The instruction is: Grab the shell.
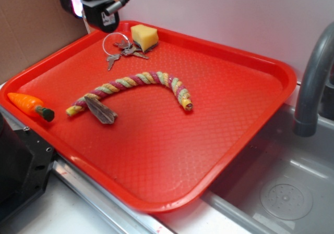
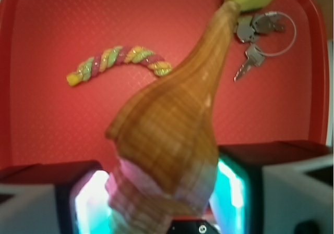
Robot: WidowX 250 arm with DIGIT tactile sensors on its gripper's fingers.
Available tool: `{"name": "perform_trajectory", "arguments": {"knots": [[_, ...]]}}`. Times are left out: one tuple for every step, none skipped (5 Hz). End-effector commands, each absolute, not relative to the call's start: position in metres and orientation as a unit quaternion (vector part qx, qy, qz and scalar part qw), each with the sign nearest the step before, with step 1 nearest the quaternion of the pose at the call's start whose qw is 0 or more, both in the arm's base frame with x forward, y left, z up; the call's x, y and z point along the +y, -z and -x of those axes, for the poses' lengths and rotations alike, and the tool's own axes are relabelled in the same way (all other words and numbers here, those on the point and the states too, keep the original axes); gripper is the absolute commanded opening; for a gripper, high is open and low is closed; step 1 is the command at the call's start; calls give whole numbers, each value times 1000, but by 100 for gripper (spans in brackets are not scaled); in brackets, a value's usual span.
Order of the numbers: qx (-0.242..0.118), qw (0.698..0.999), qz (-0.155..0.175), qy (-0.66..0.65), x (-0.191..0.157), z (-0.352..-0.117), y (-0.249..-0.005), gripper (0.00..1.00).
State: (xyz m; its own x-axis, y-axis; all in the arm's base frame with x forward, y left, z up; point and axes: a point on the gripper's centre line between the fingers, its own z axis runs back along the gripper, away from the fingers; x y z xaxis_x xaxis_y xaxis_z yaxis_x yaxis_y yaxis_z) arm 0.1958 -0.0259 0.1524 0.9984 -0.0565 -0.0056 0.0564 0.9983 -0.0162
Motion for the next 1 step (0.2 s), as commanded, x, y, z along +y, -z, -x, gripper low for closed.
{"name": "perform_trajectory", "arguments": {"knots": [[-9,999,-6,44,-38,-205,-158,0]]}}
